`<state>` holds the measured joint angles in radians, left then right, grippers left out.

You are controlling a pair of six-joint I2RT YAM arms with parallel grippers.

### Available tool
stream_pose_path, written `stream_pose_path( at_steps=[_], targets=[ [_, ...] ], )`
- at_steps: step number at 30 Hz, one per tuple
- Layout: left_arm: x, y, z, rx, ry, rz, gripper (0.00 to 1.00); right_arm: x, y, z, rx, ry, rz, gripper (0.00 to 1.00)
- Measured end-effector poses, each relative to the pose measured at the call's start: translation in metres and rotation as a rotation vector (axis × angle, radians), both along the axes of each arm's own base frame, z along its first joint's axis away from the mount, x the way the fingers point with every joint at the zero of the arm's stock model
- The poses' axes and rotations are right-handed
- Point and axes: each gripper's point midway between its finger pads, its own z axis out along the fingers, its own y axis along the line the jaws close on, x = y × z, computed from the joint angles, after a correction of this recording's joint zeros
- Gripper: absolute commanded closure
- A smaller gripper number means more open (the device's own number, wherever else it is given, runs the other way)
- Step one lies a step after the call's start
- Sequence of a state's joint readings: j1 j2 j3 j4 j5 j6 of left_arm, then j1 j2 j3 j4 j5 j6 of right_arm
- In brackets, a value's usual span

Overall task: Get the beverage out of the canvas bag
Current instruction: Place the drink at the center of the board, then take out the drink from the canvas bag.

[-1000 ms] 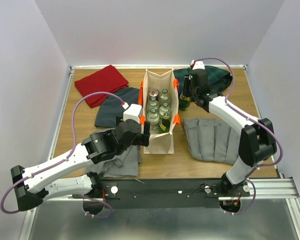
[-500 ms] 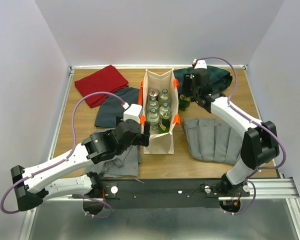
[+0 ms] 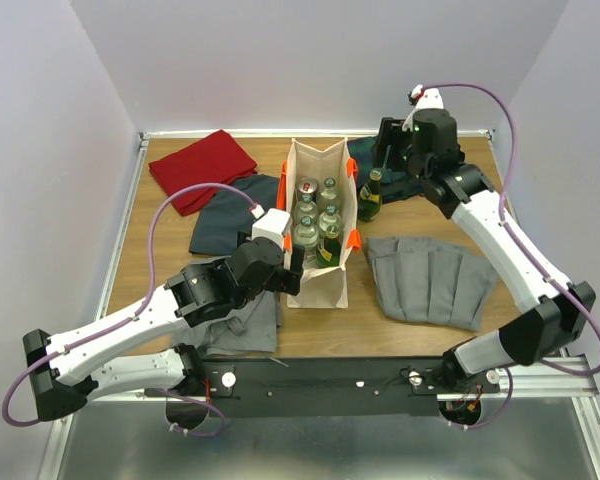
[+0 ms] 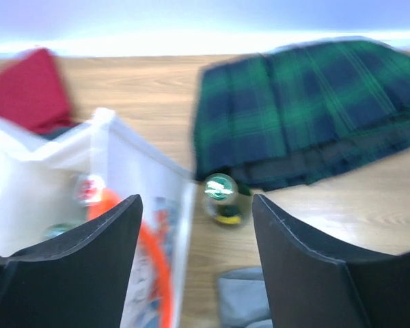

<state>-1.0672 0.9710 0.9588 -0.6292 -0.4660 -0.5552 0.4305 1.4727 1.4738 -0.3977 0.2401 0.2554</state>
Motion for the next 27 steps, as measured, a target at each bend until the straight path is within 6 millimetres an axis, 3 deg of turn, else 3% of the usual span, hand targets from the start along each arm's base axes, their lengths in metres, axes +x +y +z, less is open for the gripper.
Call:
stream_pose_path(
  at_steps=[4,8,14,23,27],
  targets=[
    [-0.003,-0.006,0.001,-0.012,0.008,-0.036,0.06,-0.016,0.018,0.044,0.066,-0.034,0.116,0.22],
    [-0.007,-0.015,0.001,-0.026,0.018,-0.081,0.06,-0.034,0.042,0.062,0.114,-0.021,0.258,0.22],
    [-0.009,-0.028,-0.005,-0.02,0.035,-0.141,0.07,-0.07,0.076,0.053,0.163,0.095,0.463,0.22],
    [-0.011,-0.035,-0.004,-0.038,0.042,-0.167,0.07,-0.097,0.096,0.044,0.192,0.176,0.576,0.23],
    [-0.011,-0.035,-0.004,-0.041,0.042,-0.17,0.08,-0.115,0.115,0.041,0.191,0.2,0.638,0.23]
  ],
)
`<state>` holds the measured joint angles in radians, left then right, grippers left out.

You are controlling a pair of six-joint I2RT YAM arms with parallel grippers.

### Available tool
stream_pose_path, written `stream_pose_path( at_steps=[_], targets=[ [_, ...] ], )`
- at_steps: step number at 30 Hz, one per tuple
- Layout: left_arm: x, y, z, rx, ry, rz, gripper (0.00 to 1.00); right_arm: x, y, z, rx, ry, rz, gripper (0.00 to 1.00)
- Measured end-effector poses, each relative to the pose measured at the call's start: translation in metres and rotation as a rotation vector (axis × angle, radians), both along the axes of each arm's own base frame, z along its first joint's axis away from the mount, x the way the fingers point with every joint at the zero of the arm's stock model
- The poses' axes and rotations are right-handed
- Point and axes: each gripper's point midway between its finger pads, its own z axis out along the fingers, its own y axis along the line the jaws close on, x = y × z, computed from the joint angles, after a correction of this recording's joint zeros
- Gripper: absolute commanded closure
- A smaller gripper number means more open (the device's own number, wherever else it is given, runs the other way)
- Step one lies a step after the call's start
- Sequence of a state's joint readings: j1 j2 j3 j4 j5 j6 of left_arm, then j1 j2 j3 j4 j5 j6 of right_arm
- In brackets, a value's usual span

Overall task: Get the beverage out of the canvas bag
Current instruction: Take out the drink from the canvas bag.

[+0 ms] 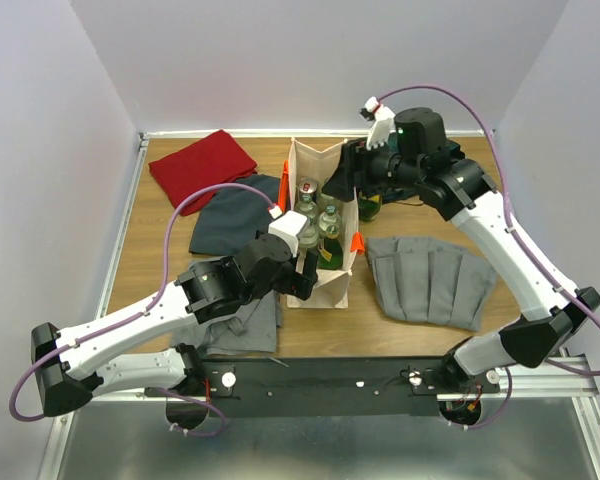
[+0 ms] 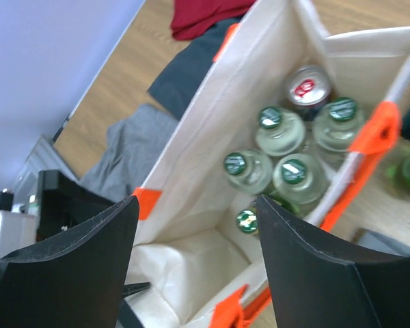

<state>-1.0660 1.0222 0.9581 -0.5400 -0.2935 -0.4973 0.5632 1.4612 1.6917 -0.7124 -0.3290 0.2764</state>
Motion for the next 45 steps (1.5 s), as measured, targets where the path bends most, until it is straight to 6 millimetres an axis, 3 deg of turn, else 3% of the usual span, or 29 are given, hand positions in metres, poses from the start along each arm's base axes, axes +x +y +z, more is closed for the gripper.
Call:
stream_pose_path(
  at_steps=[5,9,22,45],
  targets=[
    [0.0,0.0,0.0,0.0,0.0,0.0,0.08,-0.016,0.022,-0.012,-0.018,0.031,0.064,0.24],
    [0.0,0.0,0.0,0.0,0.0,0.001,0.08,-0.016,0.03,-0.032,-0.061,0.068,0.064,0.25],
    [0.0,0.002,0.001,0.0,-0.002,0.002,0.07,-0.013,0.018,-0.091,-0.237,0.191,-0.016,0.25],
    [0.0,0.004,0.005,-0.009,-0.012,0.011,0.07,-0.028,-0.007,-0.138,-0.485,0.209,-0.106,0.25]
  ],
)
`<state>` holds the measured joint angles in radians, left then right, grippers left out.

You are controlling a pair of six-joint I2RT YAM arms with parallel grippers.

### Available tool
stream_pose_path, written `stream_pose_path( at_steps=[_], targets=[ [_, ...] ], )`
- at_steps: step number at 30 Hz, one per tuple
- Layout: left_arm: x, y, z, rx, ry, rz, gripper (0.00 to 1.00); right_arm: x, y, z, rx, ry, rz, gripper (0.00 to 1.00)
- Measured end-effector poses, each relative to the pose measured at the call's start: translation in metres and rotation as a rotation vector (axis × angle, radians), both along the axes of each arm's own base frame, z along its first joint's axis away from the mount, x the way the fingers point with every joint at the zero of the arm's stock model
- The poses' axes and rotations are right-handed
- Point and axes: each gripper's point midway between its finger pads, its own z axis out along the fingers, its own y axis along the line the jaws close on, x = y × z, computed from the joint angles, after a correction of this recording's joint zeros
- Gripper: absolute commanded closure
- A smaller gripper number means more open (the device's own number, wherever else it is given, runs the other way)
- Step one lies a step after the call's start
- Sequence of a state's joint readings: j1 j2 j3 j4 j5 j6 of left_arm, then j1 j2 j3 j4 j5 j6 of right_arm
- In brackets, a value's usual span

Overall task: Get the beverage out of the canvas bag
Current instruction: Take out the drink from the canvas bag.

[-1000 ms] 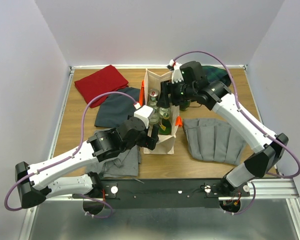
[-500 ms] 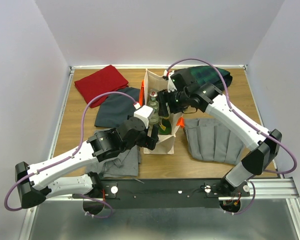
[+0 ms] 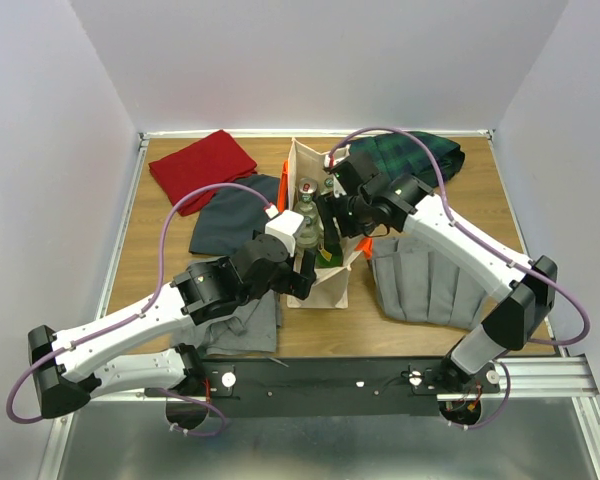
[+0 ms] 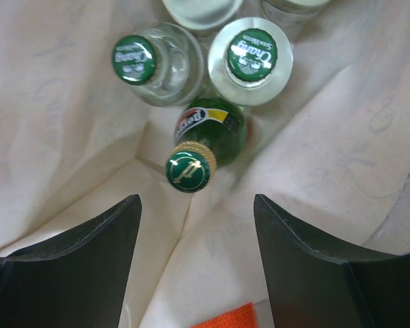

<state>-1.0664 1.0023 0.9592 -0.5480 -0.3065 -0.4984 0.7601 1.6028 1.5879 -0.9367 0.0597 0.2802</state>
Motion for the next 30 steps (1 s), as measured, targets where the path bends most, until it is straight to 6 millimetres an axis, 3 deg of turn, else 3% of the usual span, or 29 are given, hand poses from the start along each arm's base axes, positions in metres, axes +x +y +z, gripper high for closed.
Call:
stream_pose_path(
  at_steps=[11,22,30],
  targets=[
    [0.0,0.0,0.0,-0.001,-0.001,0.001,0.07,0.012,0.006,-0.003,0.016,-0.048,0.0,0.25],
    [0.0,0.0,0.0,-0.005,0.004,0.005,0.07,0.02,0.013,-0.025,-0.022,-0.022,0.013,0.34],
    [0.0,0.0,0.0,-0.005,0.006,0.007,0.07,0.022,0.014,-0.022,-0.025,-0.025,0.019,0.42]
  ],
)
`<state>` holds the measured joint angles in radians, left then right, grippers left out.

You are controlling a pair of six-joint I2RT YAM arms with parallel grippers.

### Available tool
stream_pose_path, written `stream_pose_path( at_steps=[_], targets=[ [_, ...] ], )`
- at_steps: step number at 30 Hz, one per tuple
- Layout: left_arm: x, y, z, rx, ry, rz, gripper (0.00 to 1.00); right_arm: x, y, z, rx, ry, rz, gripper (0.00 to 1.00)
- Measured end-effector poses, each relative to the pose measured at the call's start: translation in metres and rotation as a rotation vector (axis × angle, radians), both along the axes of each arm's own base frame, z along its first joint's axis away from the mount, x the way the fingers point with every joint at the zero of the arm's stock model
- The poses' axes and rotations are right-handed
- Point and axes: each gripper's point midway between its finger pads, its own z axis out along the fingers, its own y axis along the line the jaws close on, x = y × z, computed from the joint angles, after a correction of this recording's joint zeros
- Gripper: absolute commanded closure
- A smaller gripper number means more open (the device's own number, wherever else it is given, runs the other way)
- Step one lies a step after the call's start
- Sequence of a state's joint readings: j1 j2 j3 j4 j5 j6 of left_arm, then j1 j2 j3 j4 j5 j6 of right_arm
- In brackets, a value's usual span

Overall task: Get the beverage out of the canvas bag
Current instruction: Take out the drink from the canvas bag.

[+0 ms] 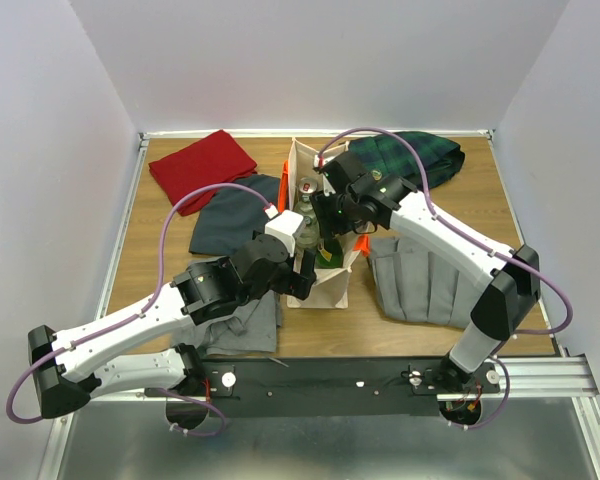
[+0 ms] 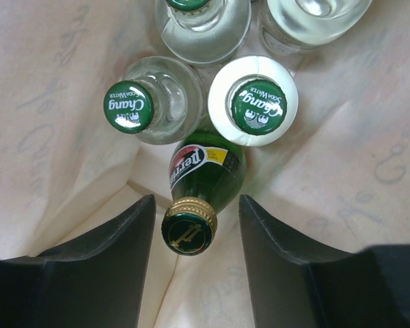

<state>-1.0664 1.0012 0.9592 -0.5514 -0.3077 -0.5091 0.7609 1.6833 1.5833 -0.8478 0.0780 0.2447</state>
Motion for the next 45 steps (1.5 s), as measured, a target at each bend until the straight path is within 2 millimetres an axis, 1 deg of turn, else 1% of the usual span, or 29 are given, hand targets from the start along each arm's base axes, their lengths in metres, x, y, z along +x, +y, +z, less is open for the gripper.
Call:
stream_pose_path(
  at_steps=[9,15,21,22,30,33,36,41,42,43,45],
  targets=[
    [0.0,0.0,0.0,0.003,0.001,0.0,0.07,-0.004,0.003,-0.004,-0.02,0.018,0.014,0.41],
    [0.0,0.001,-0.001,0.004,0.001,0.0,0.07,-0.005,0.001,-0.004,-0.04,0.022,0.018,0.41],
    [0.0,0.001,-0.001,0.004,0.001,0.0,0.07,-0.007,0.0,-0.003,-0.058,0.023,0.019,0.43],
    [0.0,0.001,-0.001,0.004,0.001,0.0,0.07,-0.007,0.0,-0.004,-0.061,0.023,0.019,0.44],
    [0.0,0.001,-0.001,0.004,0.001,0.0,0.07,-0.009,0.0,-0.012,-0.092,0.04,0.021,0.45],
    [0.0,0.001,-0.001,0.004,0.001,0.0,0.07,-0.008,0.001,-0.012,-0.093,0.04,0.021,0.48],
    [0.0,0.001,-0.001,0.004,0.001,0.0,0.07,-0.007,0.002,-0.011,-0.092,0.037,0.023,0.54],
    [0.0,0.001,-0.001,0.005,0.001,0.001,0.07,-0.007,0.002,-0.014,-0.099,0.04,0.028,0.58],
    [0.0,0.001,-0.001,0.005,0.001,0.001,0.07,-0.007,0.002,-0.014,-0.099,0.04,0.028,0.6],
    [0.0,0.001,-0.001,0.005,0.001,0.001,0.07,-0.007,0.002,-0.014,-0.101,0.04,0.029,0.67],
    [0.0,0.001,-0.001,0.005,0.001,0.001,0.07,-0.007,0.003,-0.014,-0.102,0.039,0.032,0.73]
  ],
)
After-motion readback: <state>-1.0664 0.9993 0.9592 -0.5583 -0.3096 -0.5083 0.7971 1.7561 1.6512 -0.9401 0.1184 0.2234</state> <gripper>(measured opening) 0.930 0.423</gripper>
